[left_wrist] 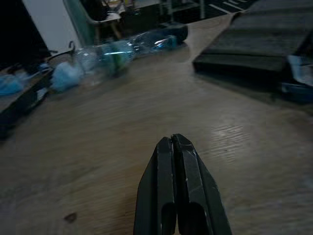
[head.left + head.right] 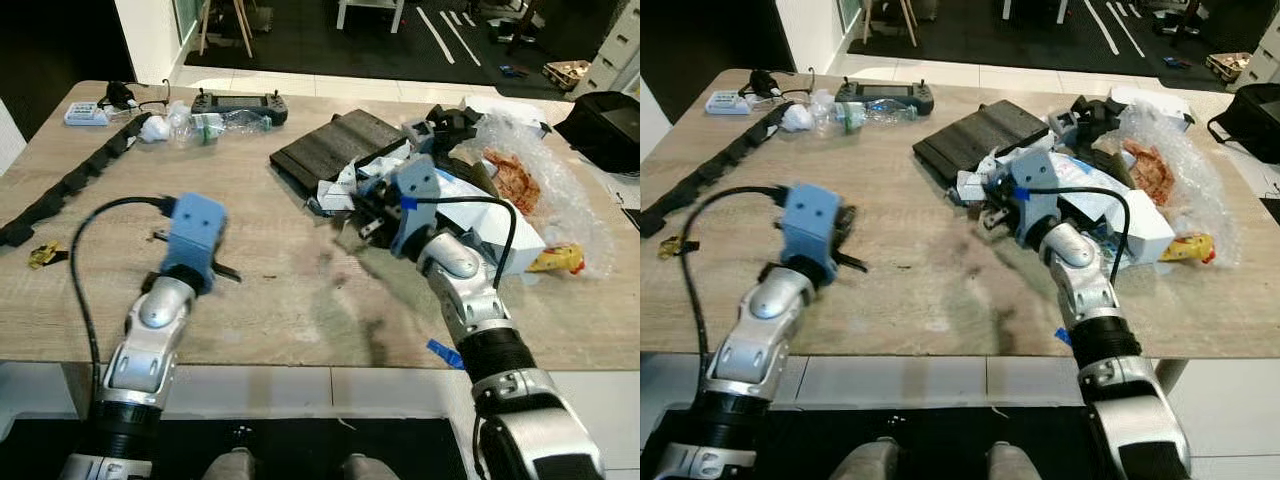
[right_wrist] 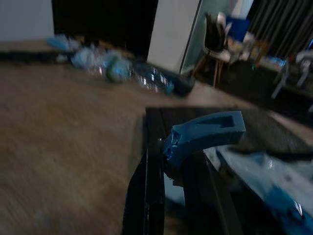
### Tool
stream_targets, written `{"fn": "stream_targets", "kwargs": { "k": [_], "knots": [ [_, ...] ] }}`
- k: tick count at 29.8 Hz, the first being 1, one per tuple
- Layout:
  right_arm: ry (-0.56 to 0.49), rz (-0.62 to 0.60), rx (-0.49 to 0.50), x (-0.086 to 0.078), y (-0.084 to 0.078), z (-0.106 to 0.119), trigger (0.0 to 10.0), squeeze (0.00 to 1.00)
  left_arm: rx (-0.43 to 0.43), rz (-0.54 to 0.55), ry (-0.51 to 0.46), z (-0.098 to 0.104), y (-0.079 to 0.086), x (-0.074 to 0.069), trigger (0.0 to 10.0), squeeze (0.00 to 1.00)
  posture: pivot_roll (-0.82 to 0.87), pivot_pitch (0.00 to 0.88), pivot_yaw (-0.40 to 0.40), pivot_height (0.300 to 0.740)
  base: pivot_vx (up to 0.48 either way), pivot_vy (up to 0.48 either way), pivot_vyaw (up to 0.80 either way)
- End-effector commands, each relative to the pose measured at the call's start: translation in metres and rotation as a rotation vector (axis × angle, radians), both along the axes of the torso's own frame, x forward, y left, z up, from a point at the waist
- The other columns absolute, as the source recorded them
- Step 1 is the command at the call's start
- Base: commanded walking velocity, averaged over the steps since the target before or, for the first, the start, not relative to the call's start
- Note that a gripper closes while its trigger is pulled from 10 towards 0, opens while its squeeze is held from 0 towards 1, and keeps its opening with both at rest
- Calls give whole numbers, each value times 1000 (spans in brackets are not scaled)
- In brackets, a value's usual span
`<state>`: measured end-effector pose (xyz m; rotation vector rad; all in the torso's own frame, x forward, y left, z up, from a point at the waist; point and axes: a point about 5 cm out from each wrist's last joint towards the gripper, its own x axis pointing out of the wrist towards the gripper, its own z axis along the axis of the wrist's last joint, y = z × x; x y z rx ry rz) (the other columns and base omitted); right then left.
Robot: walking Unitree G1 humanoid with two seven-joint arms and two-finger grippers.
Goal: Picking trash to rubbish bin
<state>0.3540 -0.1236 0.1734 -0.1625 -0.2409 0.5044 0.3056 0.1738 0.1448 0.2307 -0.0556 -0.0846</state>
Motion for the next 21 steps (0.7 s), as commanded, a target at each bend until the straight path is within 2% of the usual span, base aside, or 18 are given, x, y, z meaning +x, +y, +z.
{"fn": "stream_targets", "kwargs": {
  "k": [1, 4, 11, 21],
  "knots": [
    [-22, -33, 5, -4, -2, -3, 10000, 0, -4, 16, 13, -5, -2, -4, 10000, 0, 49, 54, -66, 740, 0, 0, 0],
    [-31, -84, 14, -15, 3, -14, 10000, 0, -41, 33, -18, -4, -4, -11, 10000, 0, 51, 65, -64, 740, 0, 0, 0],
    [13, -128, 32, -28, 10, -28, 10000, 0, -97, 73, -41, -3, -8, -13, 10000, 0, 51, 81, -60, 740, 0, 0, 0],
    [36, -127, 36, -37, 12, -34, 10000, 0, -96, 54, -30, -4, -14, -12, 10000, 0, 45, 87, -56, 740, 0, 0, 0]
  ]
}}
